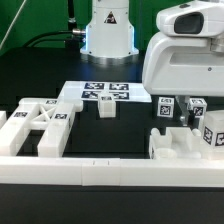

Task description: Assemble chair

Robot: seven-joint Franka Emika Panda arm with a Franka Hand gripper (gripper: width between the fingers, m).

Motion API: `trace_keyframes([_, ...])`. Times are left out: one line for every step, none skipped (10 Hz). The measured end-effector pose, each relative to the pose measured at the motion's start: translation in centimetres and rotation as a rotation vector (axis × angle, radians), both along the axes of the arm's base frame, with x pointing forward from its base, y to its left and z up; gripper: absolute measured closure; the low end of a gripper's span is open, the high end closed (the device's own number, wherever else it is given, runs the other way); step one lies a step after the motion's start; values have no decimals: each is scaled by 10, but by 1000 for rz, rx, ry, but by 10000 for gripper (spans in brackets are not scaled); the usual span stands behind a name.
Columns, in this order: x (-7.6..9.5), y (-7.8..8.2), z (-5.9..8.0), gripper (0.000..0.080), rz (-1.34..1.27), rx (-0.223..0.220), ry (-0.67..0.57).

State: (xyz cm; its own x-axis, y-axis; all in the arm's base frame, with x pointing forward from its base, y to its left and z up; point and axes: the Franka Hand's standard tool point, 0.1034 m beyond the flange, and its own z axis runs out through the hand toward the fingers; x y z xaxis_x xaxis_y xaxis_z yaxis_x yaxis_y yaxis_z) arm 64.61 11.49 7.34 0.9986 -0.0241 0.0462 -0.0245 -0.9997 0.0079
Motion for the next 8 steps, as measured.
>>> trace_keyframes([0,0,0,414,0,0,0])
trace_keyframes([0,0,0,414,-26,1,0])
trace_keyframes([0,0,-1,514,-30,1,1])
trace_keyframes([0,0,-1,514,-104,5,1])
trace_keyframes([0,0,-1,514,-159,9,-1])
trace_keyframes([-1,1,-1,514,-299,29,-6])
trace_keyframes([-2,2,-1,514,-444,51,-9])
trace_keyframes([-2,4,-1,514,-565,60,-8])
